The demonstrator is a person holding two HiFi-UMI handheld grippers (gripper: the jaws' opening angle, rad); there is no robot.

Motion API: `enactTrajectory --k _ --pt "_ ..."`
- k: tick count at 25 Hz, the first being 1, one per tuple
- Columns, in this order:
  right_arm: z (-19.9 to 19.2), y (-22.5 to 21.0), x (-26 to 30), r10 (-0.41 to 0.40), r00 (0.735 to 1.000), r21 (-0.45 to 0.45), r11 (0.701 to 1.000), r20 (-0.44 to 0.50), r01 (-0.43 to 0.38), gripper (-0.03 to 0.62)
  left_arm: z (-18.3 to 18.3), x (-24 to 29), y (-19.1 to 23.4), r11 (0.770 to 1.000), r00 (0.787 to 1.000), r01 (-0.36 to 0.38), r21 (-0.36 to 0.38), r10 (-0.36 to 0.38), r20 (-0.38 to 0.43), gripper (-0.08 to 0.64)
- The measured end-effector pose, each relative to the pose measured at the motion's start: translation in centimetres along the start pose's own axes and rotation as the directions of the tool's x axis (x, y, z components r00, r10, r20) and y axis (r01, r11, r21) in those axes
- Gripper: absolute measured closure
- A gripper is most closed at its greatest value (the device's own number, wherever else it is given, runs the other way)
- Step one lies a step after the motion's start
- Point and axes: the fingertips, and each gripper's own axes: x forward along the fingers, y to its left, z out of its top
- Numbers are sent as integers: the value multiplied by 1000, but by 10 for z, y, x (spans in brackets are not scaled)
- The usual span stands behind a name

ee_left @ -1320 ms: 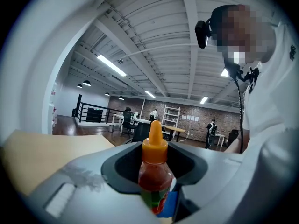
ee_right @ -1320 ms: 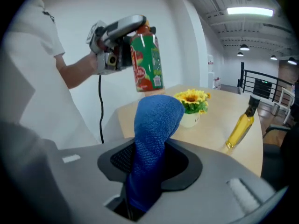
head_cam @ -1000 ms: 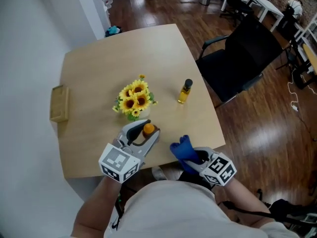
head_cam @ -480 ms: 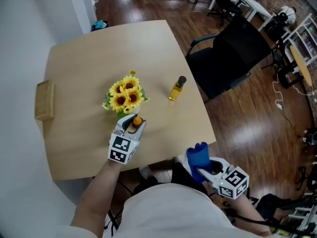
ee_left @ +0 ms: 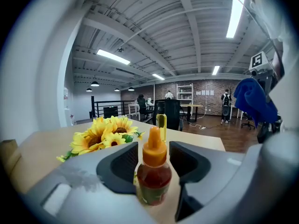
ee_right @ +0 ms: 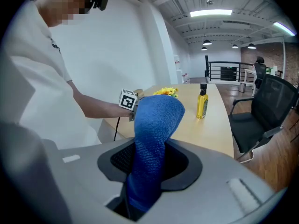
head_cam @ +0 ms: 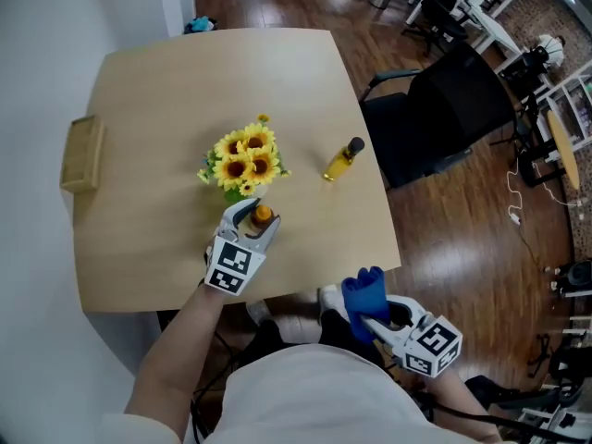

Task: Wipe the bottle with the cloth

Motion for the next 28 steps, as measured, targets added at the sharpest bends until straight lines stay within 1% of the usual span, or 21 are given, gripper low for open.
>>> enactTrajectory --k 2,4,7,10,14,18,20,23,25,28 --pt "5 2 3 29 1000 -29 999 -3 -29 446 10 -14 3 999 999 -38 -5 38 24 319" --pt "11 1 3 60 998 -59 996 4 -60 446 20 -37 5 995 994 -95 -31 96 53 313" --pt "16 -5 0 97 995 -95 991 26 -94 446 32 -81 3 980 978 -185 -79 191 79 313" --pt "18 -15 -15 130 990 -125 985 59 -122 446 46 -122 -20 964 964 -241 -110 251 86 313" --pt "12 -34 -44 179 980 -187 969 85 -160 446 69 -150 -70 952 953 -278 -128 290 88 316" --pt "-1 -54 -85 242 964 -258 944 107 -208 446 100 -149 -137 939 935 -322 -120 336 115 322" --pt "-10 -64 -107 278 953 -280 931 123 -235 446 107 -142 -169 927 923 -356 -122 369 114 322" --pt "-30 -77 -136 325 936 -295 915 133 -276 446 112 -131 -214 899 900 -402 -176 423 107 324" --pt "-45 -85 -156 353 926 -299 905 133 -303 446 117 -127 -248 890 897 -408 -201 432 94 328" --pt "-63 -98 -186 384 914 -309 892 130 -330 446 120 -121 -301 885 900 -407 -226 431 68 328"
